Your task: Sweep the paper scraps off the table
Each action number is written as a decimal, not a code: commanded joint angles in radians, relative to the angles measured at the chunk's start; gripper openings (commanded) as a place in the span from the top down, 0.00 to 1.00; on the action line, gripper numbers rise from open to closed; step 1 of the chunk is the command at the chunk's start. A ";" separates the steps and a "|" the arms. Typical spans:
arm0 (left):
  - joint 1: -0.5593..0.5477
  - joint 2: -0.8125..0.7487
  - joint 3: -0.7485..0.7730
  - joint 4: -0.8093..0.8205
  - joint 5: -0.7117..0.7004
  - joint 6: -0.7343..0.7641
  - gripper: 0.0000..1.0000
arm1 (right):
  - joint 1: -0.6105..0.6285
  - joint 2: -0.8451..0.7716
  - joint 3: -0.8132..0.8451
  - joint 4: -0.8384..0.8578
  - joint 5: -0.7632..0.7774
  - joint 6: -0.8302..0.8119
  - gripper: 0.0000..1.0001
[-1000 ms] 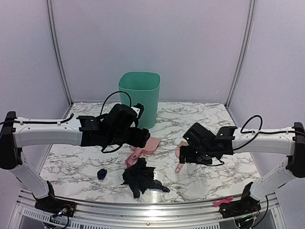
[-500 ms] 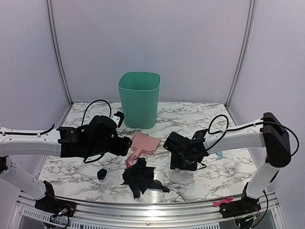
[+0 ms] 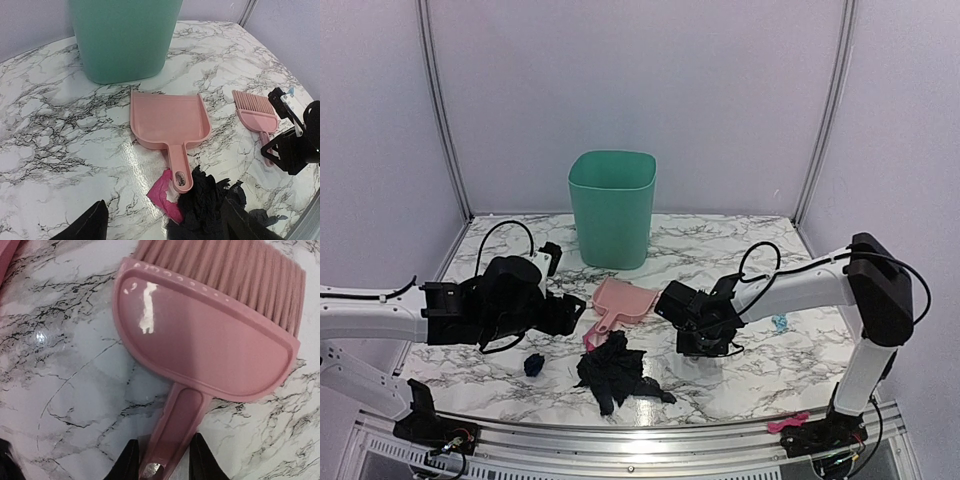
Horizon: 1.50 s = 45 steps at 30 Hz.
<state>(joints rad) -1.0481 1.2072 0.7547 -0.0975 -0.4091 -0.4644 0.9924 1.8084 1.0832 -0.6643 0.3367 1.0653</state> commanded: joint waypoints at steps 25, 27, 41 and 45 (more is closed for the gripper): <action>-0.001 0.102 0.061 0.070 0.067 -0.023 0.20 | -0.034 -0.036 -0.201 0.080 -0.090 -0.136 0.74; -0.001 0.099 0.059 0.070 0.068 -0.023 0.20 | -0.034 -0.024 -0.196 0.063 -0.082 -0.137 0.82; -0.001 0.079 0.137 0.063 0.191 -0.028 0.19 | -0.046 -0.288 -0.150 0.124 0.057 -0.329 1.00; -0.001 0.078 0.190 0.062 0.274 -0.044 0.19 | -0.052 -0.383 -0.155 0.164 0.079 -0.410 1.00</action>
<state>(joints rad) -1.0481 1.3079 0.8837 -0.0494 -0.2352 -0.4915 0.9512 1.5108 0.9169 -0.5514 0.3614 0.7593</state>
